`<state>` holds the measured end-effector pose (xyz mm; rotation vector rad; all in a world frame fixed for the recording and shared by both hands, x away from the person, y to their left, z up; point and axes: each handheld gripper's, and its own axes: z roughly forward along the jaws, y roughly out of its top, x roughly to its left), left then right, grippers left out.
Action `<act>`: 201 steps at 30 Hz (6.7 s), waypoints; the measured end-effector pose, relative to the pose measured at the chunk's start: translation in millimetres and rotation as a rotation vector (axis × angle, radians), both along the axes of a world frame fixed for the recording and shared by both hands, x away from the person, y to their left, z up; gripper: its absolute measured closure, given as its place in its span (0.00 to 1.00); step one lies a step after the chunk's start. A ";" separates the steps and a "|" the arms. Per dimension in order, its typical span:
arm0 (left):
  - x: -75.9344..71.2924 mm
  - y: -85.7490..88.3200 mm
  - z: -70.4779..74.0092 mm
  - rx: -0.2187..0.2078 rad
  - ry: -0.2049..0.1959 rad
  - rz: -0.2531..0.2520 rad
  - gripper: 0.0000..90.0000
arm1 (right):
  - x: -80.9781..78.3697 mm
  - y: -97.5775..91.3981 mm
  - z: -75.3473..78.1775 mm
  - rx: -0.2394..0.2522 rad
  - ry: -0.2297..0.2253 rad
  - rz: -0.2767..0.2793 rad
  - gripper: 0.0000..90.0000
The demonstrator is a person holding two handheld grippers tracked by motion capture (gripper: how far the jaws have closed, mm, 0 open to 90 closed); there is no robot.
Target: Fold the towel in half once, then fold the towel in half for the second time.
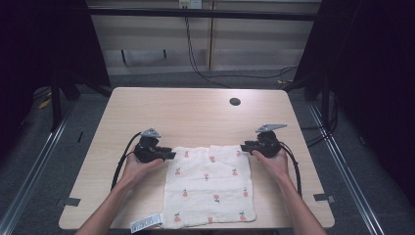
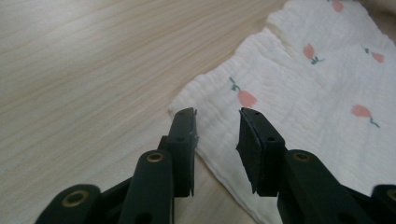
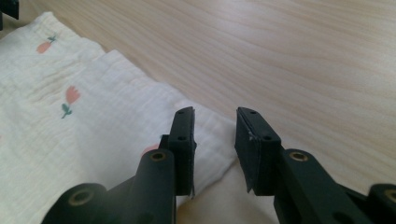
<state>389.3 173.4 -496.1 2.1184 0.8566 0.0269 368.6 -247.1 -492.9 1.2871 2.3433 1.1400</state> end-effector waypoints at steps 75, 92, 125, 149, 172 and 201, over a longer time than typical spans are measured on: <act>-15.6 7.8 63.3 -0.173 -0.123 -0.054 0.97 | -33.5 -31.2 78.6 0.212 -0.118 0.094 0.99; -50.0 12.0 68.2 -0.176 -0.138 -0.098 0.97 | -74.6 -23.0 79.8 0.224 -0.142 0.156 0.99; -101.2 9.3 14.7 0.016 -0.002 -0.246 0.91 | -146.6 -12.7 15.5 0.081 0.031 0.246 0.98; -57.9 -8.0 15.2 0.052 -0.003 -0.243 0.72 | -83.4 5.6 20.7 0.022 0.015 0.095 0.57; -61.9 -18.4 -2.7 0.034 -0.001 -0.250 0.63 | -50.1 -7.9 -4.6 -0.030 0.048 0.038 0.98; -39.4 -11.4 24.3 -0.018 -0.025 -0.120 0.57 | -82.5 52.7 28.4 0.030 0.028 0.192 0.54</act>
